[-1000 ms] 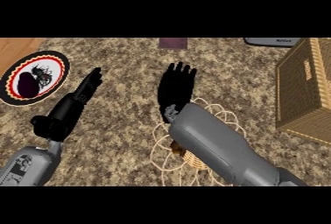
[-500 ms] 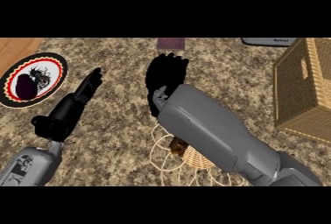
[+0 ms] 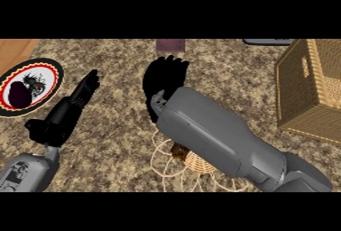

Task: Pick the sweet potato from the placemat and place it in the basket

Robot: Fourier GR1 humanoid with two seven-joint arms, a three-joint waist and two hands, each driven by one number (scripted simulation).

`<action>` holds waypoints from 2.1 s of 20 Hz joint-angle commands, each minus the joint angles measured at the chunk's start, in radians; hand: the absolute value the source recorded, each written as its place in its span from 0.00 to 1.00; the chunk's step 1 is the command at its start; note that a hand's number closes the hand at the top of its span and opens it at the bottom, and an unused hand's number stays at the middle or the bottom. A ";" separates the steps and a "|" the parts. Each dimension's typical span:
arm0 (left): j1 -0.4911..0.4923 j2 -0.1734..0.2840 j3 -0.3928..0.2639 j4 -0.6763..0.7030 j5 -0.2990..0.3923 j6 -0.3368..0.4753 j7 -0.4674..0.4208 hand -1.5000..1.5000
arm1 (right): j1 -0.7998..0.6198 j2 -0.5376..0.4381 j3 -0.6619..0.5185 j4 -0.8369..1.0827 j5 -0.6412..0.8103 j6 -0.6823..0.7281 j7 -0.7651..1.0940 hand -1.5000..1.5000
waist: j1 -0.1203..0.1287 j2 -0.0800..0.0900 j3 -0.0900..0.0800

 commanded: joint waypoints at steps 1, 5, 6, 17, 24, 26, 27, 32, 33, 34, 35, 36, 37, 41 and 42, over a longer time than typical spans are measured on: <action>0.025 0.006 0.021 0.005 -0.005 0.001 -0.029 0.50 | 0.029 0.024 0.032 -0.035 0.009 -0.010 0.248 0.00 | -0.023 0.002 0.001; 0.037 0.018 0.045 -0.017 0.019 -0.020 -0.021 0.50 | 0.111 0.024 0.081 -0.066 0.063 -0.084 0.248 0.00 | -0.024 0.008 0.002; 0.040 0.014 0.022 -0.038 -0.008 -0.001 -0.003 0.50 | 0.144 0.024 0.123 -0.076 0.070 -0.122 0.249 0.00 | -0.016 0.006 0.002; 0.065 -0.001 0.029 -0.088 -0.027 -0.001 0.014 0.50 | 0.314 0.013 0.142 -0.156 0.234 -0.101 0.238 0.00 | -0.025 0.014 0.003; 0.046 0.003 0.067 -0.047 -0.014 -0.054 -0.013 0.50 | 0.303 0.024 0.146 -0.205 0.227 -0.131 0.249 0.00 | -0.003 0.019 0.003; 0.055 -0.021 0.050 -0.058 -0.049 -0.015 -0.004 0.50 | 0.339 0.024 0.134 -0.257 0.253 -0.109 0.249 0.00 | -0.015 0.016 0.003; 0.087 -0.020 0.040 -0.076 -0.039 -0.034 -0.004 0.50 | 0.368 0.024 0.168 -0.232 0.255 -0.140 0.249 0.00 | -0.006 0.017 0.003; 0.061 -0.006 0.069 -0.045 -0.030 -0.061 -0.019 0.50 | 0.338 0.024 0.130 -0.182 0.247 -0.089 0.249 0.00 | 0.000 0.020 0.002; 0.045 -0.040 0.055 -0.051 -0.042 -0.024 0.016 0.50 | 0.349 0.024 0.134 -0.180 0.261 -0.082 0.249 0.00 | -0.008 0.020 0.003; 0.030 -0.027 0.048 -0.092 -0.054 -0.021 0.051 0.50 | 0.369 0.024 0.142 -0.192 0.257 -0.073 0.249 0.00 | -0.008 0.017 0.003; 0.038 -0.018 0.062 -0.071 -0.045 -0.043 0.023 0.50 | 0.375 0.024 0.159 -0.173 0.255 -0.091 0.249 0.00 | -0.003 0.020 0.003; 0.093 -0.056 0.033 -0.030 -0.070 -0.030 -0.050 0.50 | 0.358 0.024 0.158 -0.152 0.255 -0.099 0.249 0.00 | 0.003 0.022 0.002; 0.076 -0.022 0.067 -0.057 -0.044 -0.050 -0.010 0.50 | 0.413 0.024 0.170 -0.191 0.279 -0.071 0.244 0.00 | -0.013 0.018 0.003; 0.050 -0.032 0.067 -0.052 -0.051 -0.054 0.005 0.50 | 0.401 0.024 0.194 -0.132 0.251 -0.119 0.245 0.00 | 0.006 0.022 0.003; 0.034 -0.039 0.056 -0.066 -0.046 -0.054 0.047 0.50 | 0.381 0.024 0.164 -0.135 0.260 -0.085 0.240 0.00 | -0.003 0.020 0.003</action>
